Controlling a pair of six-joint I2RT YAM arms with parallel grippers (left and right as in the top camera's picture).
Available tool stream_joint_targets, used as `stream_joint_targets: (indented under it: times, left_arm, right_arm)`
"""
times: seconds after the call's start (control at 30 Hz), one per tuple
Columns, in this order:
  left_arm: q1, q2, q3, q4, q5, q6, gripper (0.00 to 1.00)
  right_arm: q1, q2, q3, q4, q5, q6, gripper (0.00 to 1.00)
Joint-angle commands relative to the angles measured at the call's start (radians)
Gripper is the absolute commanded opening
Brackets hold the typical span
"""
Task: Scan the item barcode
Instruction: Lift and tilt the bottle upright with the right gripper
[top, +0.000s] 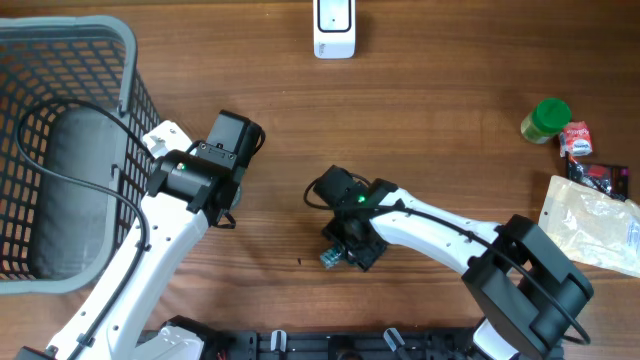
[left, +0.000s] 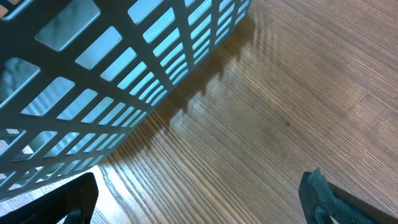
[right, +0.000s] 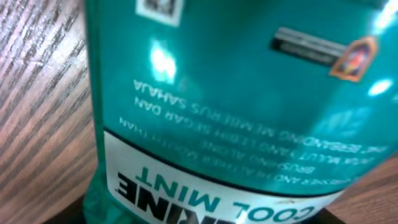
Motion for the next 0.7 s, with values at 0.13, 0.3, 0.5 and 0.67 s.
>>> stream_joint_targets:
  times: [0.13, 0.3, 0.5, 0.67]
  left_arm:
    - [0.008, 0.006, -0.006, -0.005, -0.026, -0.021, 1.00]
    - [0.008, 0.006, -0.006, -0.013, -0.051, -0.021, 1.00]
    - [0.008, 0.006, -0.006, -0.019, -0.059, -0.021, 1.00]
    - [0.008, 0.006, -0.006, -0.019, -0.058, -0.021, 1.00]
  right_arm:
    - [-0.001, 0.014, 0.011, 0.012, -0.040, -0.005, 0.58]
    - [-0.034, -0.024, 0.084, 0.017, -0.166, -0.047, 0.58]
    - [-0.112, -0.098, 0.135, 0.105, -0.308, -0.039, 0.59]
    - [-0.194, -0.113, 0.136, 0.243, -0.514, 0.080, 0.62]
